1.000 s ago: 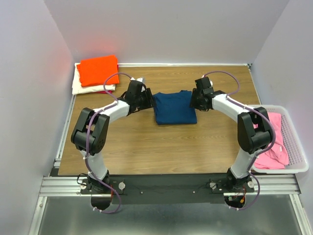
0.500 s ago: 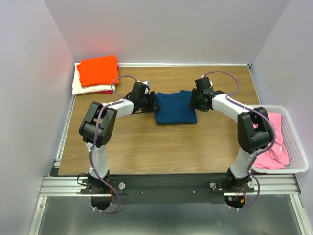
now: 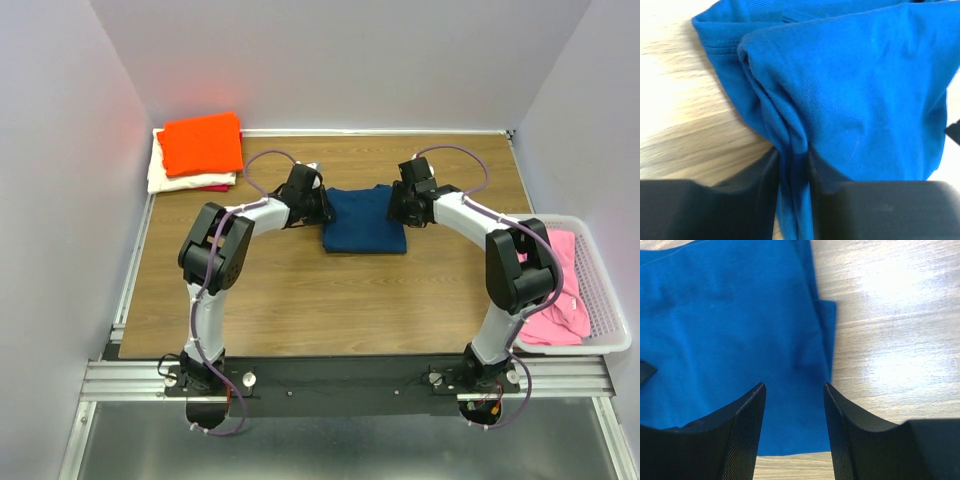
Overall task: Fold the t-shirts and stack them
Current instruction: Neatly place the folded tshirt to the corner
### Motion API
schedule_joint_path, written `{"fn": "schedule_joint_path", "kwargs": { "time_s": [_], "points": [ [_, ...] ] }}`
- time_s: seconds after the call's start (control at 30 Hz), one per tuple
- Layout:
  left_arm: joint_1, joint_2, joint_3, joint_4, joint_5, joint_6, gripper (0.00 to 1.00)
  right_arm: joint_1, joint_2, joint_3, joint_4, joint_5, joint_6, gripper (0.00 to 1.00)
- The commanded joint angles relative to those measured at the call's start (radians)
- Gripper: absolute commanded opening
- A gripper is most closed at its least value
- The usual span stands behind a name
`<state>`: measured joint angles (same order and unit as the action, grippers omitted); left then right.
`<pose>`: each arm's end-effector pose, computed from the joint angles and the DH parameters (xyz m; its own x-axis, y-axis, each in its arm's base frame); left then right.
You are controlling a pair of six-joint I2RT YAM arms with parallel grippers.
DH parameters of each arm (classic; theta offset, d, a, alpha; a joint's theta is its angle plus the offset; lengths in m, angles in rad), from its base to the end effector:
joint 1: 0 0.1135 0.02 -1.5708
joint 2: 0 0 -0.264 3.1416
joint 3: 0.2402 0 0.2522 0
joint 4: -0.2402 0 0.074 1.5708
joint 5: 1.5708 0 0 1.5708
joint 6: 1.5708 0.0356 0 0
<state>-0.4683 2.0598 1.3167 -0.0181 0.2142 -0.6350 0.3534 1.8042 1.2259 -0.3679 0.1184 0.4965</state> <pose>0.3926 -0.2071 0.1500 -0.8386 -0.2253 -0.4959 0.1005 0.8307 -0.5475 0.3607 0.1286 0.1980 -0.8020 0.2083 -0.5598 0.1174 0.9739 0.1943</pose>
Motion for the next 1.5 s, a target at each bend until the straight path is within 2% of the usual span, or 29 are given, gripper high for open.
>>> {"fn": "schedule_joint_path", "kwargs": {
  "time_s": [0.0, 0.1, 0.4, 0.7, 0.93, 1.07, 1.2, 1.47],
  "points": [
    [-0.024, 0.057, 0.039, -0.112, -0.082, 0.015, 0.16, 0.002, -0.026, 0.009, -0.017, -0.011, -0.01, 0.57],
    [-0.024, 0.068, 0.094, -0.167, -0.152, 0.044, 0.0, 0.002, -0.035, 0.003, -0.017, -0.013, -0.012, 0.57],
    [0.023, 0.1, 0.363, -0.396, -0.479, 0.182, 0.0, 0.002, -0.092, -0.02, -0.019, -0.037, -0.019, 0.57],
    [0.16, 0.236, 0.789, -0.631, -0.752, 0.427, 0.0, 0.002, -0.124, -0.048, -0.035, -0.074, -0.006, 0.56],
    [0.249, 0.284, 0.966, -0.603, -0.815, 0.582, 0.0, 0.002, -0.151, -0.062, -0.048, -0.089, -0.01, 0.56],
    [0.263, 0.296, 1.044, -0.566, -0.848, 0.672, 0.0, 0.002, -0.152, -0.063, -0.049, -0.085, -0.012, 0.56],
    [0.273, 0.293, 1.061, -0.52, -0.886, 0.754, 0.0, 0.002, -0.154, -0.062, -0.054, -0.083, -0.013, 0.56],
    [0.315, 0.246, 1.082, -0.493, -0.777, 0.782, 0.0, 0.002, -0.135, -0.045, -0.059, -0.076, -0.015, 0.56]
  ]
}}
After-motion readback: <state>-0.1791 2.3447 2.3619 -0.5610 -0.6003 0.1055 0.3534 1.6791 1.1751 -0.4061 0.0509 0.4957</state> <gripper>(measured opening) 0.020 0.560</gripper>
